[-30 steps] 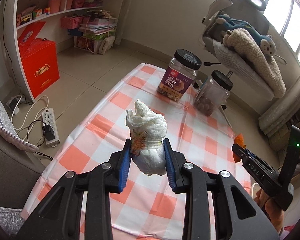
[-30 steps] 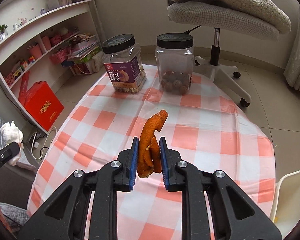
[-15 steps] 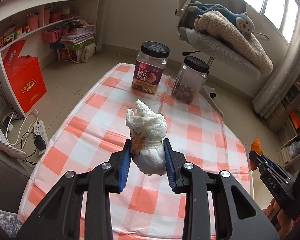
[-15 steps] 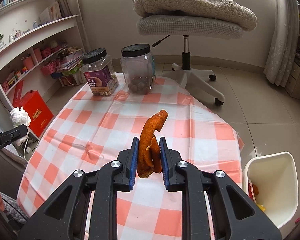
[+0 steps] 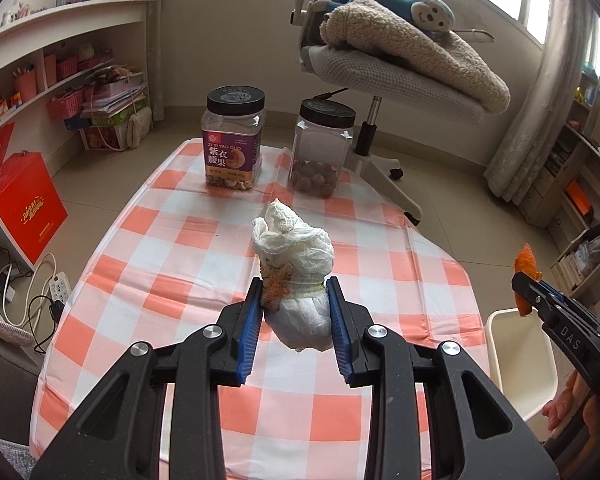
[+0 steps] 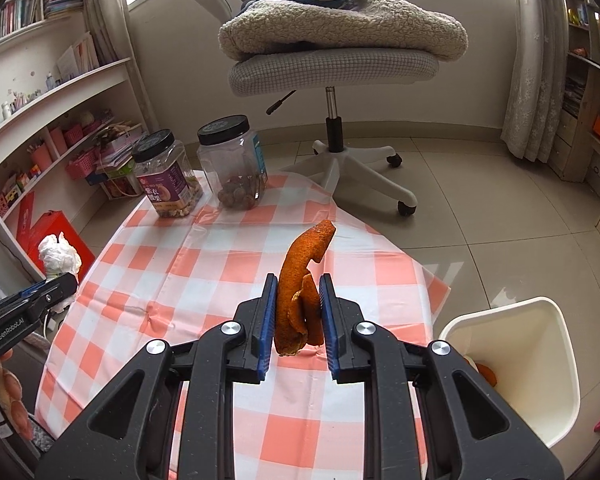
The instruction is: Collect trash
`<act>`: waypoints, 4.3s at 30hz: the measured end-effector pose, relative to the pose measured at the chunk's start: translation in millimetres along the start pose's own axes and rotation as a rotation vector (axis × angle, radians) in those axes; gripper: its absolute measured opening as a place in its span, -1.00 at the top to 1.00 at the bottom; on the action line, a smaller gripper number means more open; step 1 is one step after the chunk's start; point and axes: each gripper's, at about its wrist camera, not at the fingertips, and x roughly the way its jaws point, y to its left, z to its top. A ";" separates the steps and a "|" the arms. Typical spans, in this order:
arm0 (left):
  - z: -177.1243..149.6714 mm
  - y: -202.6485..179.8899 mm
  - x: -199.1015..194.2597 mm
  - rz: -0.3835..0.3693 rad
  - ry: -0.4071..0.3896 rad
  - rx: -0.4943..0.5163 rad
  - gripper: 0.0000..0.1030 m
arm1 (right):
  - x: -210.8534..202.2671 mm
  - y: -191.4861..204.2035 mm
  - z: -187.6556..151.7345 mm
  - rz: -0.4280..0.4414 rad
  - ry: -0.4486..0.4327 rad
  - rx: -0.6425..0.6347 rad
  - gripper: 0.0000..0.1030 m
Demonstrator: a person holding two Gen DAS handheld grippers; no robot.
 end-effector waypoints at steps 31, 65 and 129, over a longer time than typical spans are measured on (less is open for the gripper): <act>-24.1 -194.9 19.7 -0.262 0.047 0.234 0.38 | -72.6 -207.6 -26.8 -0.385 -0.060 0.380 -0.09; -25.4 -194.6 -91.3 -0.123 -0.355 0.257 -0.87 | -181.3 -140.6 -39.2 -0.470 -0.409 0.322 -0.86; -40.1 -65.2 -72.4 0.056 -0.231 0.097 -0.87 | -106.1 -15.6 -55.7 -0.234 -0.263 0.108 -0.86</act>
